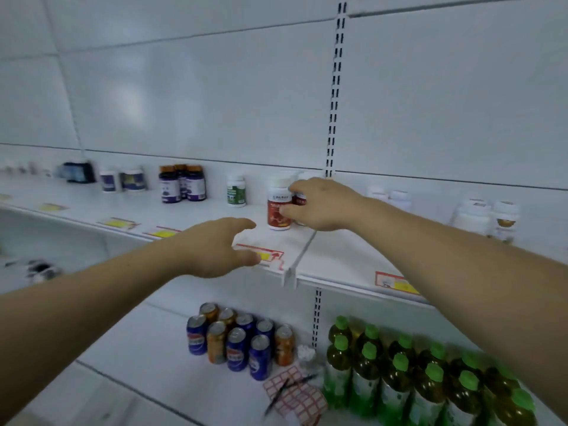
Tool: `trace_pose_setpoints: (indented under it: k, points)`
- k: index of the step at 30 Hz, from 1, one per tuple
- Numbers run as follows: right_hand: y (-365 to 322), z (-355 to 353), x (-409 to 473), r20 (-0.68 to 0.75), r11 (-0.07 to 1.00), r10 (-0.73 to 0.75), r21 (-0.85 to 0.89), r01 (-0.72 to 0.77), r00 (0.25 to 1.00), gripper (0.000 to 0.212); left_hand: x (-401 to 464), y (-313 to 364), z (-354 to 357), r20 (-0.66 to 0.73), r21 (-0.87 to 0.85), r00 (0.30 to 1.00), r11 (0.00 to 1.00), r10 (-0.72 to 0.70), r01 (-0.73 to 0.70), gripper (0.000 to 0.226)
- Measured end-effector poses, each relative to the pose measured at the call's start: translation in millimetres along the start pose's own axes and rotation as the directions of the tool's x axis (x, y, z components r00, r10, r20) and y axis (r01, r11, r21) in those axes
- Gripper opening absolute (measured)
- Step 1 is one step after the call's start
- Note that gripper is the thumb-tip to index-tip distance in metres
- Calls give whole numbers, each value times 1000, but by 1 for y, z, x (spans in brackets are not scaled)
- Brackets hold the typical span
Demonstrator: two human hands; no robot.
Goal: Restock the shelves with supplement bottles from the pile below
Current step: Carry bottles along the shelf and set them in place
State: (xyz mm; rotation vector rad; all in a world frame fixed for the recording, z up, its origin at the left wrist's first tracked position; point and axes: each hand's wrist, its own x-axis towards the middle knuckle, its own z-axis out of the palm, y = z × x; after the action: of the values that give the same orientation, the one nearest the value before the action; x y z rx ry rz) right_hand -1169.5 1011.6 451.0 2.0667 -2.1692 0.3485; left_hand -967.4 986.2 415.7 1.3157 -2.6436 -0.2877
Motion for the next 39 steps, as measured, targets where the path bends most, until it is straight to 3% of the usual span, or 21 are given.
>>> trace_pose_setpoints:
  k: [6,10,13,17,25,31,39]
  points:
    - [-169,37,49,51,962,-270,40,269,961,67,-79,-134,-7,-16,-8,978,978,-209,209,68]
    - [-287,73,79,68,879,-471,123,461,880,62,-100,-240,-1,73,-17,914,916,-399,401,70]
    - [-351,106,107,80,824,-551,208,527,831,61,-98,-305,5,87,-16,885,887,-458,461,73]
    - [-401,148,148,152,826,-544,268,495,825,59,-92,-363,5,59,-51,850,849,-523,526,73]
    - [-455,233,237,251,843,-537,172,509,805,62,-89,-464,22,63,-56,746,744,-663,666,73]
    - [-521,297,318,298,867,-498,151,475,814,61,-63,-569,29,72,-49,763,762,-642,646,73]
    - [-637,383,446,370,945,-319,200,260,873,59,-12,-765,10,208,-34,814,828,-543,560,73]
